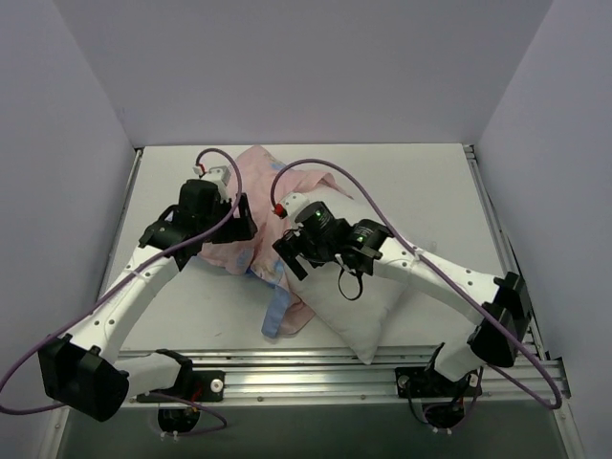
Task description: Remove the pillowcase from the pillow
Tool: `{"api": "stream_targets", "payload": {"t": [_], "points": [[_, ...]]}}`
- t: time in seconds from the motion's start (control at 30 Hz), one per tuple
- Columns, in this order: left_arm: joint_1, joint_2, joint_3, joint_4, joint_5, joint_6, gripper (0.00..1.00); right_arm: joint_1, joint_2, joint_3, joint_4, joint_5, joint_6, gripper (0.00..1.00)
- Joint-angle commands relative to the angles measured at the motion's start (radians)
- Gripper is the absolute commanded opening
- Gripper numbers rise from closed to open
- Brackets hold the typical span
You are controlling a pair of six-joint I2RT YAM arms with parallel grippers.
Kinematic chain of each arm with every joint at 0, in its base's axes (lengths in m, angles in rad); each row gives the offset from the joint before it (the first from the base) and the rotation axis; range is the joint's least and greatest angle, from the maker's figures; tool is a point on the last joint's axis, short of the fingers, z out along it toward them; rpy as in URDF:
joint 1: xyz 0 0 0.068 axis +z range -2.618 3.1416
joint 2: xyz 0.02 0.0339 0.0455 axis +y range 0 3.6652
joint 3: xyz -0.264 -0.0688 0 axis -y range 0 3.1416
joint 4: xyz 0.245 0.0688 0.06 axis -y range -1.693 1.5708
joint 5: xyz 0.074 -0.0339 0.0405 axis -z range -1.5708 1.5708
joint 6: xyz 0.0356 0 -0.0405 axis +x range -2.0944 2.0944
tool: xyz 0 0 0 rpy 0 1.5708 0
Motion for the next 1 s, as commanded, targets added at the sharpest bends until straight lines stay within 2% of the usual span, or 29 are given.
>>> {"api": "stream_targets", "payload": {"t": [0.0,0.1,0.17,0.2,0.27,0.3,0.37,0.5,0.6,0.63,0.67,0.77,0.97], "points": [[-0.001,-0.054,-0.087,0.027,0.108,-0.012,0.87,-0.009,0.067,-0.056,0.002,0.17,-0.007,0.99],[-0.004,-0.077,-0.154,0.076,0.134,0.011,0.87,-0.023,0.125,-0.101,0.024,0.199,-0.008,0.98],[-0.015,-0.076,-0.177,0.107,0.153,0.032,0.86,-0.037,0.144,-0.124,0.051,0.151,-0.01,0.9],[-0.019,-0.07,-0.192,0.114,0.162,0.04,0.86,-0.043,0.147,-0.13,0.077,0.103,-0.007,0.72],[-0.038,-0.064,-0.203,0.142,0.168,0.057,0.86,-0.052,0.155,-0.142,0.099,0.072,0.001,0.45],[-0.059,-0.056,-0.216,0.154,0.162,0.064,0.86,-0.054,0.158,-0.145,0.114,0.055,0.006,0.18],[-0.082,-0.045,-0.223,0.18,0.124,0.081,0.85,-0.06,0.161,-0.148,0.125,0.043,0.016,0.0],[-0.101,0.018,-0.225,0.188,0.053,0.098,0.79,-0.069,0.15,-0.144,0.131,0.026,0.026,0.0],[-0.096,0.047,-0.214,0.173,-0.058,0.098,0.61,-0.081,0.115,-0.136,0.111,0.034,0.029,0.0],[-0.093,0.051,-0.21,0.17,-0.088,0.09,0.53,-0.084,0.087,-0.136,0.107,0.046,0.03,0.0],[-0.076,0.053,-0.196,0.168,-0.114,0.083,0.33,-0.101,0.069,-0.138,0.1,0.06,0.03,0.0],[-0.007,0.062,-0.164,0.17,-0.192,0.051,0.03,-0.143,-0.009,-0.148,0.071,0.08,0.042,0.0],[0.136,0.12,-0.108,0.145,-0.409,-0.035,0.02,-0.291,-0.184,-0.144,-0.054,0.12,0.046,0.0]]}}
